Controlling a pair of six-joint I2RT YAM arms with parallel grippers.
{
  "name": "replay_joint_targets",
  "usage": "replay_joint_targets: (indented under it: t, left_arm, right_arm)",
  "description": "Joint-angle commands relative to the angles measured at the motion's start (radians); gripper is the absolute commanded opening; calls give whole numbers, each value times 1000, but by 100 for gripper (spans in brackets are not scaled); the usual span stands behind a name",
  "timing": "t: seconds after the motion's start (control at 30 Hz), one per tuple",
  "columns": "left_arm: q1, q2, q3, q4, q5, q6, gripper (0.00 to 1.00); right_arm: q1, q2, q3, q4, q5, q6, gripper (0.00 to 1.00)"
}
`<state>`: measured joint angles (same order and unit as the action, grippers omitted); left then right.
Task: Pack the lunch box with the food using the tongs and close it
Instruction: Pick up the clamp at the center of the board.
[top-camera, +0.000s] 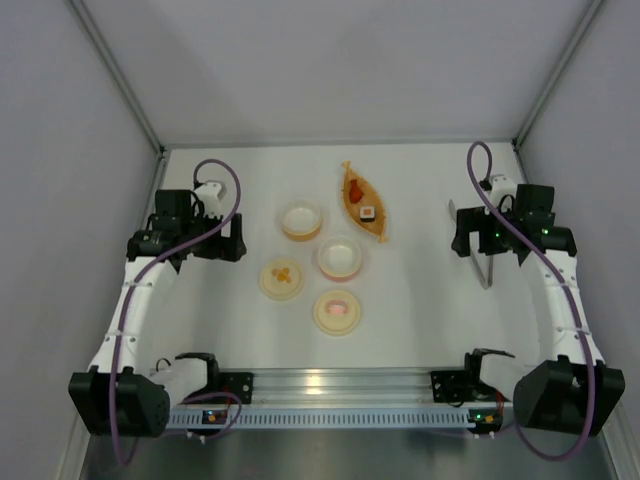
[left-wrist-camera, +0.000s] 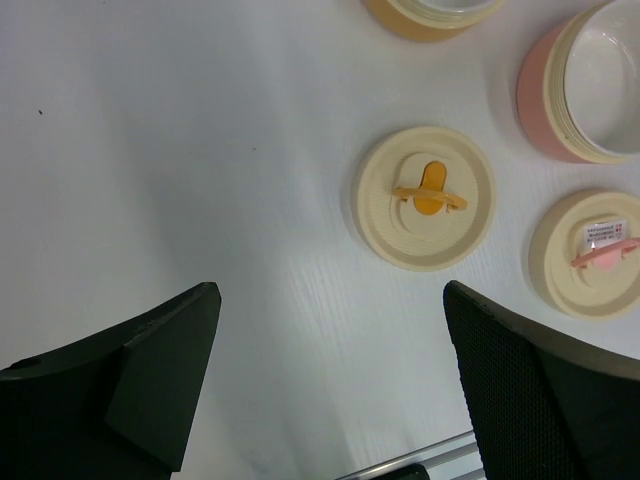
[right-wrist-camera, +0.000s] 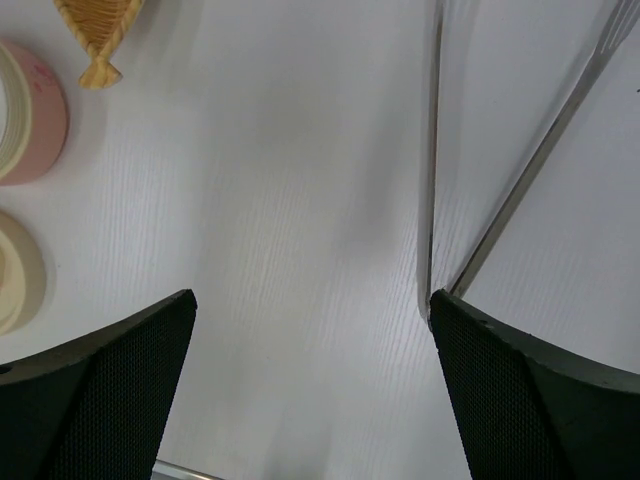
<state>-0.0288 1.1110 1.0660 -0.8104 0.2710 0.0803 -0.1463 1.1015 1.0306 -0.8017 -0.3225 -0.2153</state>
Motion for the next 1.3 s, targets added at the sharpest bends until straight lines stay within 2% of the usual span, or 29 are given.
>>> replay_joint_targets:
  t: [0.0, 0.13, 0.57, 0.8, 1.07, 1.27]
  left_arm:
    - [4, -37, 35, 54, -4, -2, 98]
    - [4, -8, 51, 33, -3, 3, 98]
    - [4, 16, 40, 34, 22, 27, 98]
    - [4, 27, -14, 86, 68, 26, 98]
    - [4, 27, -23, 97, 57, 64, 98]
    - [4, 39, -23, 120, 60, 64, 98]
  right_arm:
    - [-1, -22, 26, 16, 40, -16, 99]
    - [-1, -3, 13, -8, 92, -15, 99]
    - [-50, 233, 49, -120, 255, -29, 99]
    - [-65, 372, 60, -80, 298, -10, 99]
    - [-62, 543, 118, 34, 312, 33, 99]
    - [-62, 644, 163, 99, 264, 44, 99]
